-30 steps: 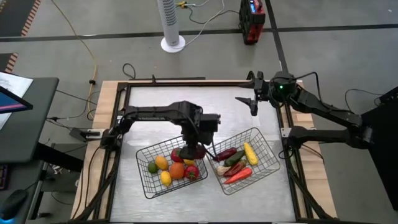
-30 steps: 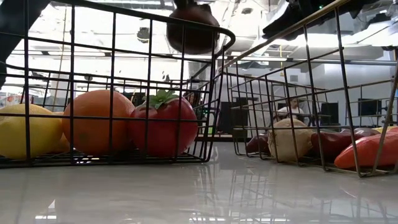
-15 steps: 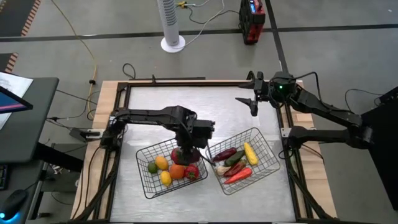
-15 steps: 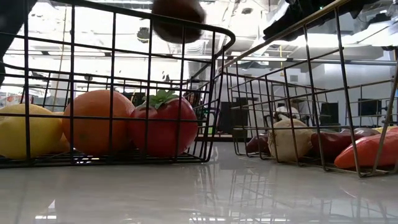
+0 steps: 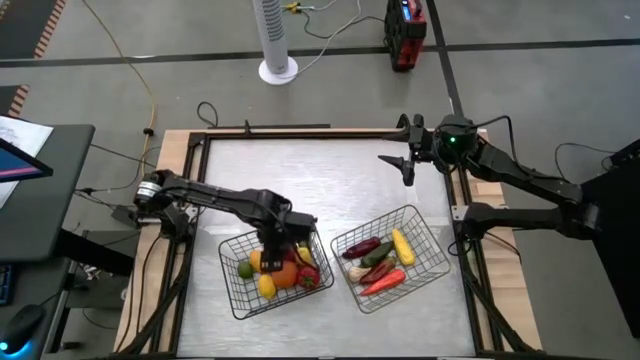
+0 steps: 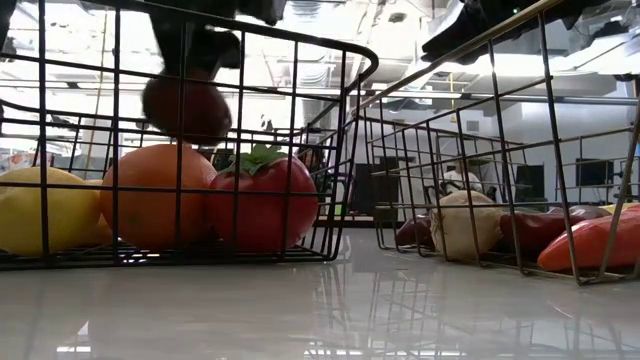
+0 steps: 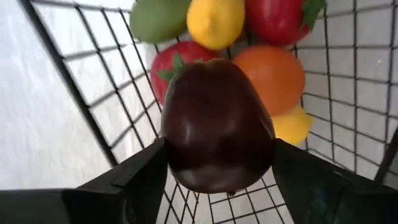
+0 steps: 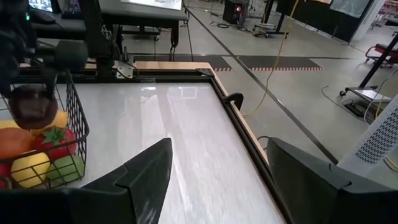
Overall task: Sort produce into baskets
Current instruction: Put the red apple into the black wire basket, then return to Home Position
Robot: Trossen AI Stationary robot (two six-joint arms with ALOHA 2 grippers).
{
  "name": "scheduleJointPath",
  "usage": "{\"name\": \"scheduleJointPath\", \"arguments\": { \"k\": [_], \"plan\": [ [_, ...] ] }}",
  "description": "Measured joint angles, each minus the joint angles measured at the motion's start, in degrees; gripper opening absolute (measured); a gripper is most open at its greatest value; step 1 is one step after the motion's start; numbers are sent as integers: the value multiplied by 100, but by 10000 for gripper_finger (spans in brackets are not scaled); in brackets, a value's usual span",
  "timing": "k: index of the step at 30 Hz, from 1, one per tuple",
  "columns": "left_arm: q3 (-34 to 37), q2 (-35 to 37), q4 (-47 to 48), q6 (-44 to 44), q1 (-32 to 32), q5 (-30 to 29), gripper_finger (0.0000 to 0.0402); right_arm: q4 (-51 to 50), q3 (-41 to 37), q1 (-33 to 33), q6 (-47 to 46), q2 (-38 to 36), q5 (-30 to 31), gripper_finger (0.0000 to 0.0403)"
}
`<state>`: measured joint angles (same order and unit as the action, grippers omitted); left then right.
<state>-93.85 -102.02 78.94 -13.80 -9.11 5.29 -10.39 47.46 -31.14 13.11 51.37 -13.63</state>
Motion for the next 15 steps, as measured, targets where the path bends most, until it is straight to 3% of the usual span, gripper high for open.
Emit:
{"name": "scheduleJointPath", "arguments": {
  "k": [10,13,15],
  "plan": [
    [262,129,-324,13,-56,-160,342,-10,0,-2,-110,-13,4,292],
    [217,322,-516,276,-70,-756,353,-46,0,-15,-101,-62,0,292],
    [268,529,-907,534,-109,-1557,353,-50,0,-57,-84,-100,-17,292]
  ]
}}
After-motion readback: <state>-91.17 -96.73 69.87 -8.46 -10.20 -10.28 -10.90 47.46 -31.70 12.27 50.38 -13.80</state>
